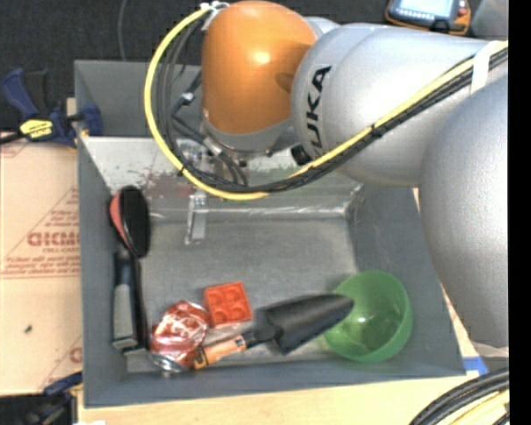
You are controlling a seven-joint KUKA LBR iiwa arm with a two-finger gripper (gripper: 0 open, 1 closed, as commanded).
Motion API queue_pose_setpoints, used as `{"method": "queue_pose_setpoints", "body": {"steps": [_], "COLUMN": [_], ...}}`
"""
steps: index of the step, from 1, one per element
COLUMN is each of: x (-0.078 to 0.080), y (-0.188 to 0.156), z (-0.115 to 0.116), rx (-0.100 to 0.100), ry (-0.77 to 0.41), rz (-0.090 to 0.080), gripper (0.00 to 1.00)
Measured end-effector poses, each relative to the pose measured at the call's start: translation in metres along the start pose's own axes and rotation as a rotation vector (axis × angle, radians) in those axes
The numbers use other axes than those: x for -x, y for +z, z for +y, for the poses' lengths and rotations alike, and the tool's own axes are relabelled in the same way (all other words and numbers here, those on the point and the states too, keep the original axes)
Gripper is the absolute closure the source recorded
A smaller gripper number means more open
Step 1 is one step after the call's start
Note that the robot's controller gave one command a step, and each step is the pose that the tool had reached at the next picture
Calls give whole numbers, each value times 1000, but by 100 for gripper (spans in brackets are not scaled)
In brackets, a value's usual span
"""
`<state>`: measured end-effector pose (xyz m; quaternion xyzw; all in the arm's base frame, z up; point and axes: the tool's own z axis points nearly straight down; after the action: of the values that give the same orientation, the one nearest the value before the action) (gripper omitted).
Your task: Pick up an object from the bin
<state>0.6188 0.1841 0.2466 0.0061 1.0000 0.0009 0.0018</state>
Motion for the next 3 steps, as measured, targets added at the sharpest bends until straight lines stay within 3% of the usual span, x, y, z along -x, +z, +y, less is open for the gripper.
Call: {"method": "queue_pose_setpoints", "body": {"steps": [1,2,3], "x": [0,-109,-12], "y": [0,30,47], "z": [0,-91,-54], "rx": [0,-2,4], "ry": [0,12,-4], "rz": [0,4,-12], "gripper": [0,0,0]}}
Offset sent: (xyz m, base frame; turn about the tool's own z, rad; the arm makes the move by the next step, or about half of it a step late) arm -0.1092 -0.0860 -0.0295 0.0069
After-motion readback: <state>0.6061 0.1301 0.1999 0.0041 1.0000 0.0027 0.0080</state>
